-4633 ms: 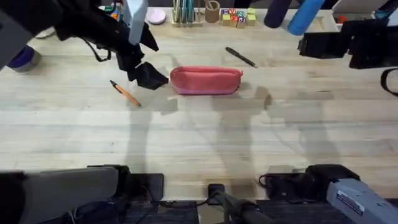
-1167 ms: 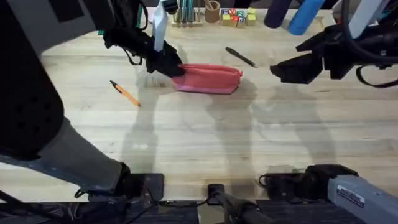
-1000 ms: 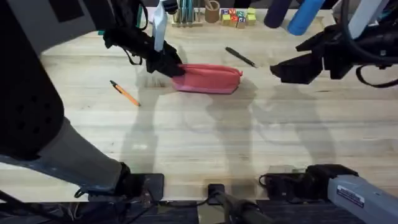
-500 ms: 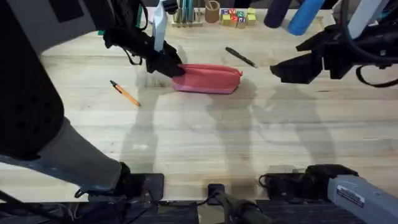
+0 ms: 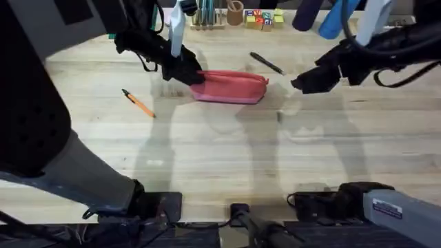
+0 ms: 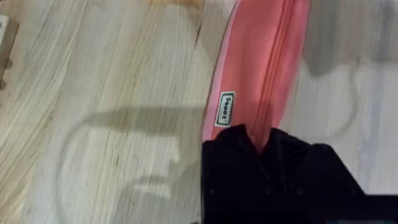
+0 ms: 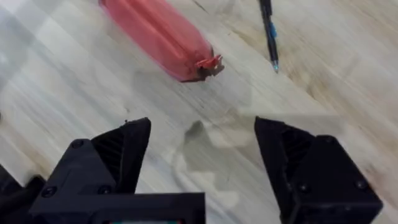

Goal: Unzip the bag, pick up the pens from the table one at a time and place them inside, then zip the bag closed.

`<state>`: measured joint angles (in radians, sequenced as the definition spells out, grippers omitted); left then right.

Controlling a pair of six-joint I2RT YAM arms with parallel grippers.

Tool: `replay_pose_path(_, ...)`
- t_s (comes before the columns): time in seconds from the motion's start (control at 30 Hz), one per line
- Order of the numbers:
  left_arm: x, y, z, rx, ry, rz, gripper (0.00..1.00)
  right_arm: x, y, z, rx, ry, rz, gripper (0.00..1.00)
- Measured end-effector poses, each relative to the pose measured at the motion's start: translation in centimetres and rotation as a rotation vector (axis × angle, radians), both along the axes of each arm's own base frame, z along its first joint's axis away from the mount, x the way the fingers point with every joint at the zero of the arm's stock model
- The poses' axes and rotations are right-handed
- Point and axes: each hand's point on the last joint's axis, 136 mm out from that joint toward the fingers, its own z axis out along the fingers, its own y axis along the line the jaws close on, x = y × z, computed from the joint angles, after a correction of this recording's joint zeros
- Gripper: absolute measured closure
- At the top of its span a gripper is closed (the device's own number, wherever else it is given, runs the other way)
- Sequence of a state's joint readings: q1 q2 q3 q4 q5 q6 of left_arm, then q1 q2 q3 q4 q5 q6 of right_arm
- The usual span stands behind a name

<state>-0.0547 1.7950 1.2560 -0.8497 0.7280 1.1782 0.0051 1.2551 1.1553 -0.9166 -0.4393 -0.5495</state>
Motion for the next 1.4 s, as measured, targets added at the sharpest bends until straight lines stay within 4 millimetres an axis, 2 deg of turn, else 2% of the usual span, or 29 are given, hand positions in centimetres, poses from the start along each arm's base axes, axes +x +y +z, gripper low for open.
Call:
replay_pose_path(0.5,0.0,0.0,0.0,0.001,-0.001,0.000,0.958,0.9,1.3,-4.2,-0.034,0.001,0.317,0.006)
replay_pose_path(0.87,0.0,0.0,0.0,0.001,-0.001,0.000,0.958,1.3,3.2,-7.3,-0.037,0.021,0.476,0.006)
replay_pose_path(1.03,0.0,0.0,0.0,0.002,-0.001,0.000,0.958,2.2,3.7,-8.5,-0.043,0.007,0.509,0.006)
replay_pose_path(1.2,0.0,0.0,0.0,0.002,-0.001,0.000,0.958,3.4,3.7,-9.4,-0.048,-0.014,0.514,0.006)
replay_pose_path(1.4,0.0,0.0,0.0,0.002,-0.001,0.000,0.958,4.7,3.9,-9.2,-0.061,-0.078,0.519,0.006)
